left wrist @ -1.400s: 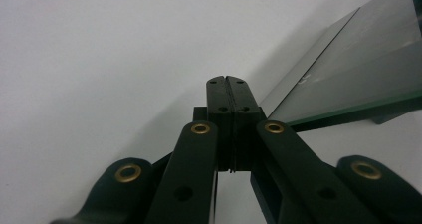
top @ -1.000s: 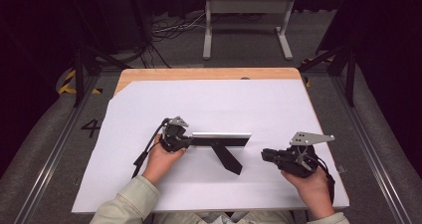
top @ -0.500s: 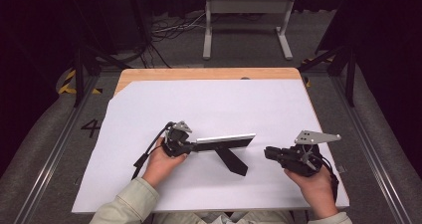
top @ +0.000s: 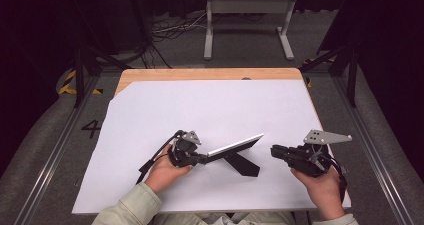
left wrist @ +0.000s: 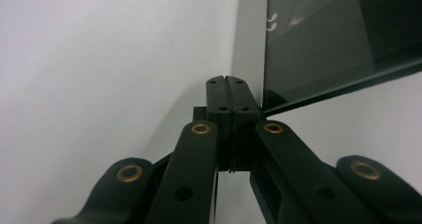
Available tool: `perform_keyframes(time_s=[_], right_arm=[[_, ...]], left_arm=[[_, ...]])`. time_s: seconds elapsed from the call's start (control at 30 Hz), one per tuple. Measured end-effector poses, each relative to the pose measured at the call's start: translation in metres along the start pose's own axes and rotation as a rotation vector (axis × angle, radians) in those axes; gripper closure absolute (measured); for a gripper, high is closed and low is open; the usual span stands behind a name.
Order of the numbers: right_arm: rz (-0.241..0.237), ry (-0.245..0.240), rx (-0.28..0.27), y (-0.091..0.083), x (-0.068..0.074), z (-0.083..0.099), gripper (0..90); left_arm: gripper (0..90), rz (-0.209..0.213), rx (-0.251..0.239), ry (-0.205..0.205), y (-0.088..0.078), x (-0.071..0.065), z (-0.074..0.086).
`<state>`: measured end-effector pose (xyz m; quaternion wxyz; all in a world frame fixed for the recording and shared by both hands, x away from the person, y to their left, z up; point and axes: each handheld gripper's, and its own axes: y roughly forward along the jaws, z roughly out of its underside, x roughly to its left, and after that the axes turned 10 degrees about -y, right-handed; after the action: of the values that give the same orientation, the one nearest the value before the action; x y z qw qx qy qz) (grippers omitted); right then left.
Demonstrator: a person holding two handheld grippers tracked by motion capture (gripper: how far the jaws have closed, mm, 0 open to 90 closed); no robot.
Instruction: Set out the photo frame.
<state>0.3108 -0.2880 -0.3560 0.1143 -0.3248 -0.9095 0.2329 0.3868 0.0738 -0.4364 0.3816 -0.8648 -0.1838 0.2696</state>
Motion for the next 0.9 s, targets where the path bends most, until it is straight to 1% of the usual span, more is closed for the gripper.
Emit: perform_keyframes(time_s=[0.07,0.1,0.17,0.2,0.23,0.27,0.33,0.37,0.47,0.5,0.57,0.6,0.63,0.67,0.7,0.73,0.77,0.83,0.87,0.9], right_arm=[[0.003,-0.001,-0.004,-0.001,-0.001,0.0,80.1],[0.003,0.001,-0.005,-0.002,-0.001,0.0,80.1],[0.007,0.002,-0.006,-0.003,-0.001,0.0,80.0],[0.007,0.003,-0.007,-0.003,-0.001,0.0,80.0],[0.007,0.003,-0.007,-0.004,-0.001,0.0,80.0],[0.007,0.004,-0.008,-0.004,-0.001,0.0,80.0],[0.008,0.006,-0.011,-0.004,-0.001,0.0,79.9],[0.008,0.006,-0.012,-0.005,-0.002,-0.001,80.0],[0.008,0.009,-0.014,-0.006,-0.002,-0.001,79.9],[0.009,0.008,-0.015,-0.006,-0.002,-0.001,80.0],[0.011,0.006,-0.017,-0.007,-0.002,-0.002,79.9],[0.01,0.007,-0.018,-0.007,-0.002,-0.002,80.0],[0.01,0.008,-0.02,-0.007,-0.002,-0.002,80.0],[0.01,0.008,-0.02,-0.007,-0.002,-0.002,80.0],[0.01,0.008,-0.02,-0.007,-0.002,-0.002,80.0],[0.009,0.01,-0.021,-0.007,-0.002,-0.002,80.0],[0.009,0.01,-0.021,-0.007,-0.003,-0.002,80.0],[0.009,0.01,-0.021,-0.007,-0.002,-0.002,80.0],[0.01,0.01,-0.022,-0.007,-0.002,-0.002,80.0],[0.01,0.011,-0.023,-0.007,-0.002,-0.002,80.0]], left_arm=[[90.0,0.006,0.015,0.017,0.002,-0.003,0.0],[90.0,0.018,0.022,0.015,0.003,-0.004,0.0],[90.0,0.032,0.043,0.031,0.006,-0.009,0.0],[90.0,0.039,0.05,0.047,0.007,-0.01,-0.001],[90.0,0.042,0.061,0.054,0.009,-0.014,-0.001],[90.0,0.033,0.071,0.066,0.009,-0.017,-0.001],[90.0,0.04,0.086,0.092,0.011,-0.022,-0.002],[90.0,0.053,0.09,0.105,0.012,-0.024,-0.002],[90.0,0.071,0.104,0.119,0.014,-0.029,-0.002],[90.0,0.075,0.11,0.117,0.014,-0.03,-0.002],[90.0,0.086,0.108,0.115,0.016,-0.03,-0.002],[90.0,0.089,0.113,0.118,0.016,-0.031,-0.002],[90.0,0.081,0.122,0.123,0.016,-0.032,-0.002],[90.0,0.098,0.117,0.122,0.017,-0.032,-0.002],[90.0,0.098,0.117,0.122,0.017,-0.032,-0.002],[90.0,0.11,0.129,0.128,0.017,-0.034,-0.001],[90.0,0.112,0.134,0.134,0.018,-0.035,-0.001],[90.0,0.131,0.14,0.139,0.019,-0.038,-0.001],[90.0,0.129,0.142,0.145,0.019,-0.038,-0.001],[90.0,0.135,0.144,0.147,0.019,-0.039,-0.001]])
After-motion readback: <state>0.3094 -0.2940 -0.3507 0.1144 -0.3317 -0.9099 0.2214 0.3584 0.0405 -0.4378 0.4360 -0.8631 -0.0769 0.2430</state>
